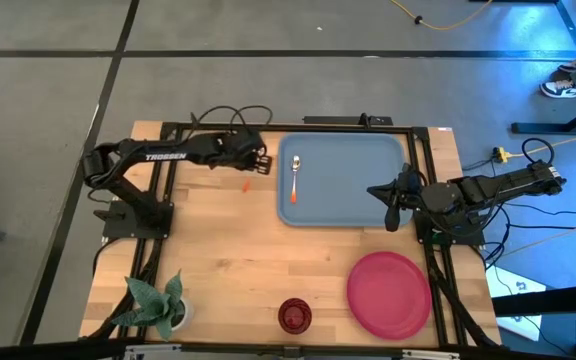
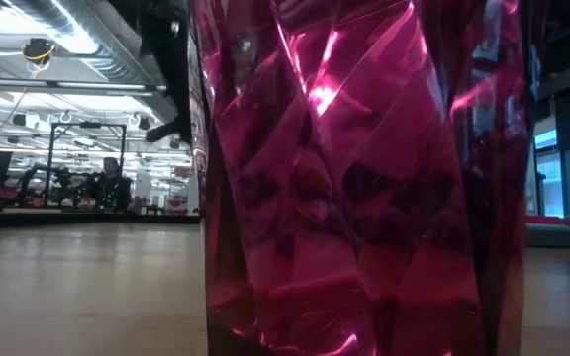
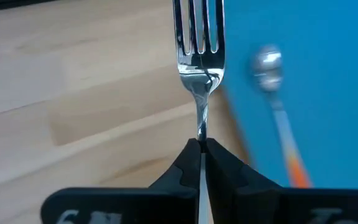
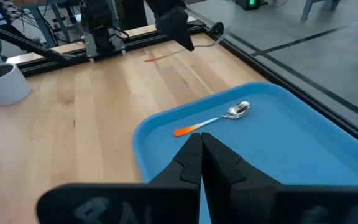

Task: Pick and place plate/cup/fork/spoon on tray
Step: Put the orange fork to the right side of the orange spoon on the blue tray

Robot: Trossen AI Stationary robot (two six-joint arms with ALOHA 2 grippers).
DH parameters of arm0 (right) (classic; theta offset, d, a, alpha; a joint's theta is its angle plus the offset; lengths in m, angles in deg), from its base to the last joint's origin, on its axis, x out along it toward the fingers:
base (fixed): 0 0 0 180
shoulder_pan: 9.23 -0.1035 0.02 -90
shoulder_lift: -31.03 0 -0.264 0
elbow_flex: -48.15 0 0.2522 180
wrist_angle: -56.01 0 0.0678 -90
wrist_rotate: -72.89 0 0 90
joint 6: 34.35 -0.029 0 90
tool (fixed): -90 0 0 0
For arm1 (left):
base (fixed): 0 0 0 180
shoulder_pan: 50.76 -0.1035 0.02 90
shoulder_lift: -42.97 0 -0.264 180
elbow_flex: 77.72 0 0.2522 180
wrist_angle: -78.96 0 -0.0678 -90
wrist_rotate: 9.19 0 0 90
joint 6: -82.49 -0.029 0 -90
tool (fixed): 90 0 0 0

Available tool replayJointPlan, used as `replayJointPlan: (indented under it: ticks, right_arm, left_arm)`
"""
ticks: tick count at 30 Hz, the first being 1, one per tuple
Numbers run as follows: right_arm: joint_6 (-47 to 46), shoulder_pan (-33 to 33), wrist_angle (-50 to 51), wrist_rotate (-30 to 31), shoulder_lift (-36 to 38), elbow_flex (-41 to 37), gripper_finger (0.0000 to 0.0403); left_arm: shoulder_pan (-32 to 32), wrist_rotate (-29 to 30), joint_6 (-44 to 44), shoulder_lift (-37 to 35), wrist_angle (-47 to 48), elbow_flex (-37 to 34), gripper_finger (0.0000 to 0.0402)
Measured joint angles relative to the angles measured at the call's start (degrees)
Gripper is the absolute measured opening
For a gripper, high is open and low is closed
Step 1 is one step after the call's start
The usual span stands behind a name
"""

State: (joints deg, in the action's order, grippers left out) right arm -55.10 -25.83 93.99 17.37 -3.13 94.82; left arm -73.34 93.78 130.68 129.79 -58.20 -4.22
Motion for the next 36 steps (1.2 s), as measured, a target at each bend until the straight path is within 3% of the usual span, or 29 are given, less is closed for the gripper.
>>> replayJointPlan:
  ticks: [8, 16, 25, 36]
  right_arm:
    - [0.6, -0.01, 1.37, 0.27, -0.33, 0.0, 0.0007]
    - [3.28, 0.0, 1.79, 0.45, -1.89, -0.07, 0.0007]
    - [3.27, 0.0, 1.77, -3.98, -2.82, -0.07, 0.0007]
    - [1.5, 0.0, 1.7, -4.15, -2.86, -0.07, 0.0007]
  left_arm:
    - [6.73, 4.5, 5.81, 3.57, -6.3, 4.06, 0.0]
    - [9.52, 4.54, 9.9, 9.72, -19.34, 4.36, 0.0]
    - [9.95, 2.19, 10.4, 17.65, -32.02, 4.45, 0.0]
    - [9.3, -2.05, 7.61, 31.27, -30.64, 16.8, 0.0]
